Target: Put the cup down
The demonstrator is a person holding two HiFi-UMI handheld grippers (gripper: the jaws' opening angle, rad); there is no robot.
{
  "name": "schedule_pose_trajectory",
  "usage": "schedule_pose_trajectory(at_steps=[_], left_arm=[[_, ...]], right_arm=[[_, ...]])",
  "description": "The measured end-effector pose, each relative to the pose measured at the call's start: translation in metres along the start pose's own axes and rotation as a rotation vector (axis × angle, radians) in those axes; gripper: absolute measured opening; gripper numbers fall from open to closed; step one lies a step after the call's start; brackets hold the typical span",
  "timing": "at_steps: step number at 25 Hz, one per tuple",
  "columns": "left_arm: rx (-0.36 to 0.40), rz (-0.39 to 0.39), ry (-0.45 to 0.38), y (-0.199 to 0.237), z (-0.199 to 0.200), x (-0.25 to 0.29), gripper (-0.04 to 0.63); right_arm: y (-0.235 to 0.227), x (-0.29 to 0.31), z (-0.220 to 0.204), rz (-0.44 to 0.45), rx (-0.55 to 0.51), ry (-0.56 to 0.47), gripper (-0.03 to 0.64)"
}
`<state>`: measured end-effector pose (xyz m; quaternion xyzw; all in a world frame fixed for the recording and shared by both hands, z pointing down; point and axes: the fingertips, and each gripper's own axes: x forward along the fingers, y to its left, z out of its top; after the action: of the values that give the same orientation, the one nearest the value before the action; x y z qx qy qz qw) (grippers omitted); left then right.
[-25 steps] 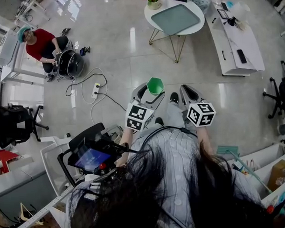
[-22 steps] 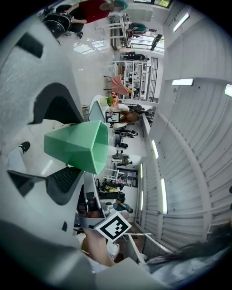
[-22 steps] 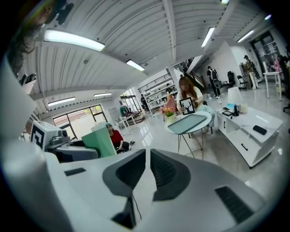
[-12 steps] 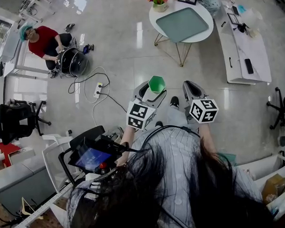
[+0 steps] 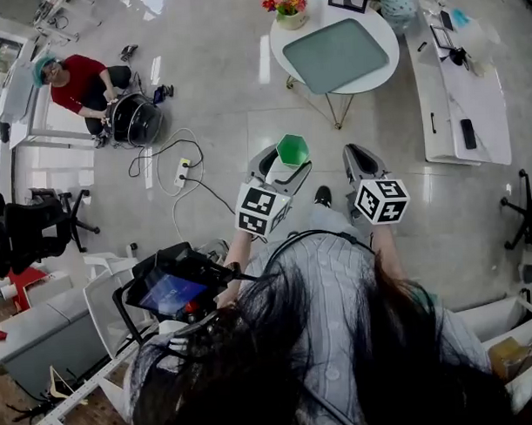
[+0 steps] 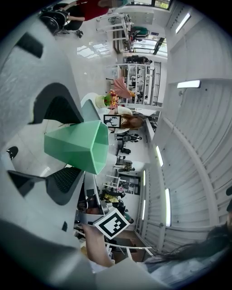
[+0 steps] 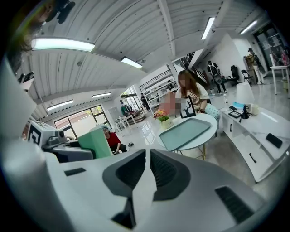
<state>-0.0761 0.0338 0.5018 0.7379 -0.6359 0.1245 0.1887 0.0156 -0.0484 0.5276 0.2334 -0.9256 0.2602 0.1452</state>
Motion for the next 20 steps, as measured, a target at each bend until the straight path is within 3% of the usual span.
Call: schedule_pose_trajectory(at_steps=[10,20], left_arm=[[0.038,-0.003,0.012,0.006,0.032,0.065,0.313],[0.052,0.002,0.015,0.001,0.048,0.091,0.313]], right_arm=[[-0.052,0.023,0.034,0.01,0.024,-0.02,0.051],[-0.076,0.028,0.05,0.02,0.036,-0.035,0.051]])
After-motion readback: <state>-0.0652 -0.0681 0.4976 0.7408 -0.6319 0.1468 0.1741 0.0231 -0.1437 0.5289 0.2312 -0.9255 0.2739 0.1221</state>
